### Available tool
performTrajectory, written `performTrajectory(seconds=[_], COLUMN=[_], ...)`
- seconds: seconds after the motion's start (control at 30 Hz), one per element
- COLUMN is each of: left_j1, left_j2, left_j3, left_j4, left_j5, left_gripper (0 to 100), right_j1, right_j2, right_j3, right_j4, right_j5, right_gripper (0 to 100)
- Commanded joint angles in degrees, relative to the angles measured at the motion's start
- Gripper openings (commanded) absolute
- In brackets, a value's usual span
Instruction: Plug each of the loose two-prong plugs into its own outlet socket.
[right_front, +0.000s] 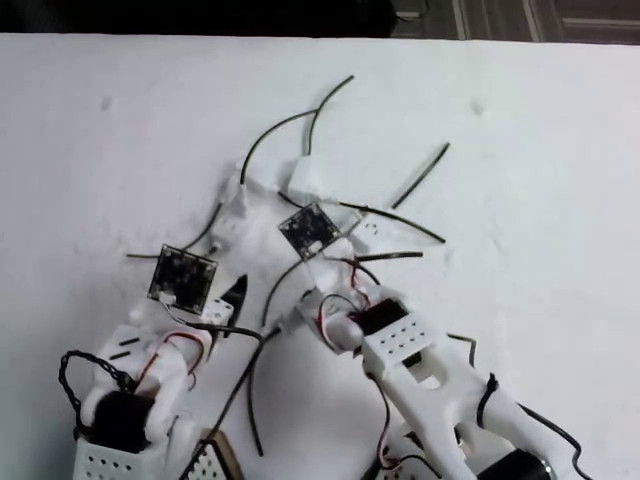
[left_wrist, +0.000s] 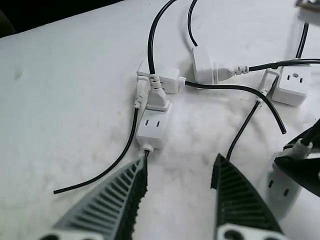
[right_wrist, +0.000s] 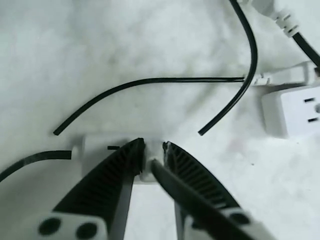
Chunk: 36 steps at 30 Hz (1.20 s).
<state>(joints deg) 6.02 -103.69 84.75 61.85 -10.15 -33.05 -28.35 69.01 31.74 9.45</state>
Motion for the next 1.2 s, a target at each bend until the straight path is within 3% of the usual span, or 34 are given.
performTrajectory(seconds=[0.0,0.23,0.47,0.67,0.83,0.93,1.17], left_j1=[-0.6,-0.5,-0.2,-0.2,0.0,1.2,9.6], left_j2=[-0.7,-0.7,-0.7,-0.6,-0.5,-0.3,0.0], left_j3=[-2.0,-1.2,-0.9,-1.1,-1.4,-4.3,-9.3], left_j4=[-0.5,-1.0,-1.0,-1.0,-1.0,1.7,9.6], left_j5=[-0.5,-0.5,-0.4,-0.1,-0.4,-0.5,-1.2], left_gripper=[22,22,27,30,30,29,29], right_j1=[-0.7,-0.8,-0.8,-0.8,0.0,3.6,13.3], right_j2=[-0.8,-2.0,-14.1,-32.3,-43.1,-47.3,-54.2], right_j3=[2.6,1.3,-7.3,-18.1,-19.2,-15.3,-12.0], right_j4=[0.8,2.3,20.3,40.5,51.2,52.2,52.1], right_j5=[2.3,3.1,2.7,-4.9,-10.2,-13.9,-14.0], right_gripper=[1.6,3.7,31.3,31.8,31.8,31.8,31.5])
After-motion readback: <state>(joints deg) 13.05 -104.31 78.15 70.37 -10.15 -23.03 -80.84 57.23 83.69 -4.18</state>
